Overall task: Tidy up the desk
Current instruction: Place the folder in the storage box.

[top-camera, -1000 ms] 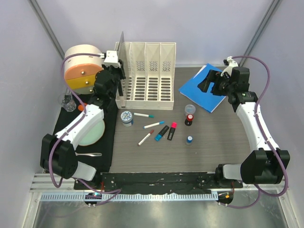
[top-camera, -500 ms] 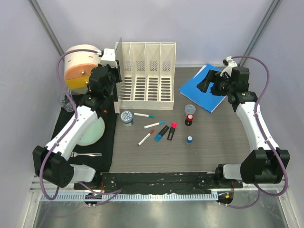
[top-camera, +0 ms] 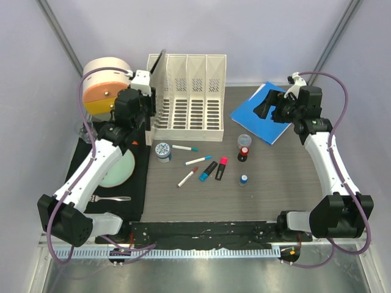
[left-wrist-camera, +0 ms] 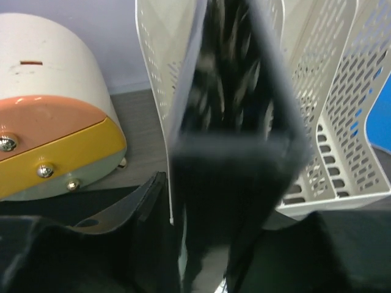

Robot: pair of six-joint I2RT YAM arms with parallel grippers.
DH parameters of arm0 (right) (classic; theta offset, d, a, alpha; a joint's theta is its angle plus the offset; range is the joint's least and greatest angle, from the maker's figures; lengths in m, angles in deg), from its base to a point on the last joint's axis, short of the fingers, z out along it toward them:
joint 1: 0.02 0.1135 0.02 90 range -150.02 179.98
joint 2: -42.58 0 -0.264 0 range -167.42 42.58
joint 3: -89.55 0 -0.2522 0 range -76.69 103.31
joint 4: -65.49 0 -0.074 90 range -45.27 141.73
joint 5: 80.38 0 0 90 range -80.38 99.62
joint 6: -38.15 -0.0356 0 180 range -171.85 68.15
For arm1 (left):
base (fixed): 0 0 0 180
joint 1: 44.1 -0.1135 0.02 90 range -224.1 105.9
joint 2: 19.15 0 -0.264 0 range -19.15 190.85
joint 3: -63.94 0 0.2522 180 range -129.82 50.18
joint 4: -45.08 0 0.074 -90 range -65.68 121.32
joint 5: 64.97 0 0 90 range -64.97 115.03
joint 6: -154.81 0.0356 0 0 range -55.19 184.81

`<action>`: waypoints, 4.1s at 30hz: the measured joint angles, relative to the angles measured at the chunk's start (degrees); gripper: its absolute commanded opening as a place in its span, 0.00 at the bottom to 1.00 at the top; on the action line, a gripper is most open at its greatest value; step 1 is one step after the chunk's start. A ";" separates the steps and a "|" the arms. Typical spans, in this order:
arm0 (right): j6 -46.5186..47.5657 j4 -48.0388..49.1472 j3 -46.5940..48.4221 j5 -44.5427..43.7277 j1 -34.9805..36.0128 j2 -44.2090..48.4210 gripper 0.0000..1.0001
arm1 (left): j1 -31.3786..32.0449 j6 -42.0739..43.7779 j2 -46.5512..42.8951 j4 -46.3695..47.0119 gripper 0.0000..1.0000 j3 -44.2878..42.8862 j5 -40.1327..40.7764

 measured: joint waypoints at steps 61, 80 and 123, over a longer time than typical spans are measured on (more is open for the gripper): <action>-4.90 4.26 0.61 7.10 0.00 -1.66 0.90 | -2.23 0.87 5.01 35.74 0.00 14.51 -1.01; -4.66 4.09 0.61 7.10 0.00 -4.55 0.90 | -2.23 -0.76 10.01 57.96 0.00 19.47 3.50; -4.61 2.78 0.66 6.47 0.00 0.17 0.90 | -2.25 -4.48 -12.50 33.16 0.84 20.02 -0.02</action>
